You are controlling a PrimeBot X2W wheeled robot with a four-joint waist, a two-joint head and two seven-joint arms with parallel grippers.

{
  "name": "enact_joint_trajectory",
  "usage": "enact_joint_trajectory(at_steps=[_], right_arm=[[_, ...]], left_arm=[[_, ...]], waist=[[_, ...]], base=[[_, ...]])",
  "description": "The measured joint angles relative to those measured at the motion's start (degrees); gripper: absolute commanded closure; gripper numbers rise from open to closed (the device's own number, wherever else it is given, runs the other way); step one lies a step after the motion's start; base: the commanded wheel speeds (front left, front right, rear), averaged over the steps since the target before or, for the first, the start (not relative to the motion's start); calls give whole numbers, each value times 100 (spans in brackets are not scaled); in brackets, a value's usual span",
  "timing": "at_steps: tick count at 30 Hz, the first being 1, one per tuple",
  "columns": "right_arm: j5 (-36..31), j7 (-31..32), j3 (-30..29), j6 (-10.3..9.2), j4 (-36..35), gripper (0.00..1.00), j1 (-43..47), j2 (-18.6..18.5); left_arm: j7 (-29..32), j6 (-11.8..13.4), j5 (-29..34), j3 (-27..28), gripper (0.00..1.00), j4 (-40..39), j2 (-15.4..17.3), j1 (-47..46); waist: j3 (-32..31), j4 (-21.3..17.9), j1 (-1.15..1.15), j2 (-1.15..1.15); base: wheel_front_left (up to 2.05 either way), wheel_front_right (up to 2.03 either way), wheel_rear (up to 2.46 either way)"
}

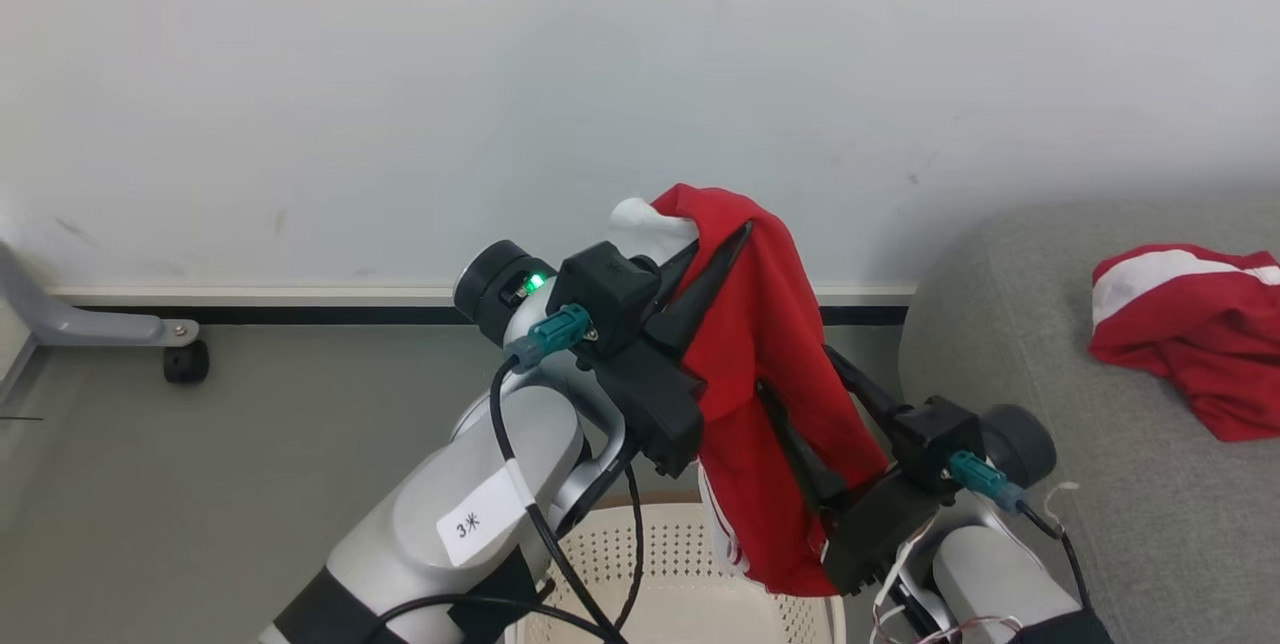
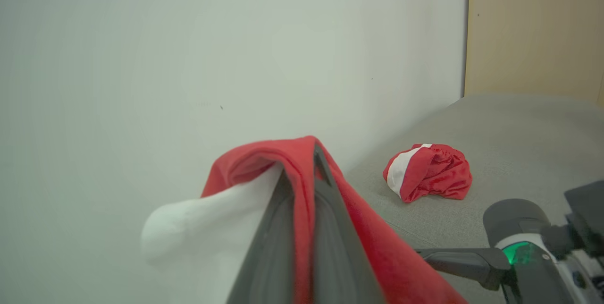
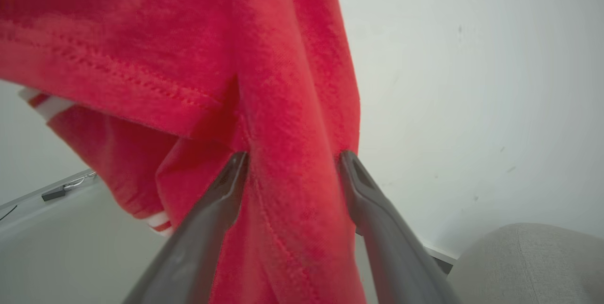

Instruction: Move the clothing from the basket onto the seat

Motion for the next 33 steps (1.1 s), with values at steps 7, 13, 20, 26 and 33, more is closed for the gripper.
enact_joint_trajectory(at_steps=[7,13,20,26,33], right_arm=[[22,1,107,42,386,98,-338,53],[63,1,125,51,548,100,-363,57],[114,1,38,75,582,100,-436,4],[158,0,-152,90,478,100,-445,-322],[156,-1,-400,32,165,100,-419,-840]], left_arm=[[34,57,-23,-81,100,-158,4,166],[54,119,-54,-42,100,-107,11,318],[53,258,-135,119,50,-52,183,605],[51,358,-282,208,0,-52,238,909],[40,410,-320,231,0,-94,272,1247]], waist=[[-43,148,0,0],[-48,158,0,0],[-28,22,1,0],[-11,-166,0,0],[-1,-437,0,0]], base=[[0,0,0],[0,0,0],[0,0,0],[0,0,0],[0,0,0]])
